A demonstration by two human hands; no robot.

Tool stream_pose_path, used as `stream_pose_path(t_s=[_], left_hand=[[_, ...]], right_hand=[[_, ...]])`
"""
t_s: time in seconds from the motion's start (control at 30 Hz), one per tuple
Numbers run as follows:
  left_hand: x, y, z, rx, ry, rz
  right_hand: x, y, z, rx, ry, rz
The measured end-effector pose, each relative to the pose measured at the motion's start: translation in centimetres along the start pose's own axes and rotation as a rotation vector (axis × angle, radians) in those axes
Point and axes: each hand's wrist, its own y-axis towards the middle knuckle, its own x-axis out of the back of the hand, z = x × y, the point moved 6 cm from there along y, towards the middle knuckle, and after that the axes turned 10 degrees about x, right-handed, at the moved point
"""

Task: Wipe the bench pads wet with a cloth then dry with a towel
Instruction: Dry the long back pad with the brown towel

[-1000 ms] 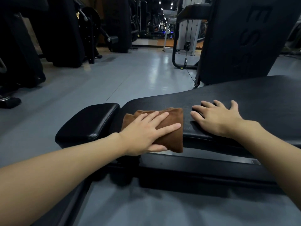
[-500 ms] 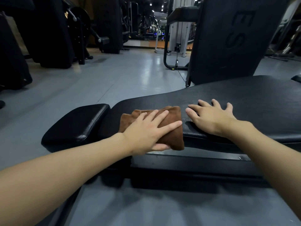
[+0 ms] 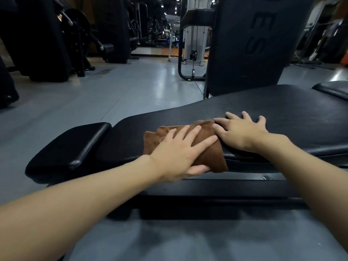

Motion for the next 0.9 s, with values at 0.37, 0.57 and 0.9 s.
stream_pose_path(t_s=[0.37,0.57,0.9], left_hand=[[-0.8,-2.0,4.3,-0.004,0.033,0.034],[0.4,0.9,-1.8,-0.069,0.008,0.002],[-0.4,-1.0,2.8,-0.034,0.037,0.060]], right_hand=[[0.2,-0.6,-3.6,-0.045,-0.025,-0.006],[0.9,-1.3,-3.5,-0.029,-0.005,-0.055],[1.3,-2.7,-6.6,-0.116,-0.024,-0.013]])
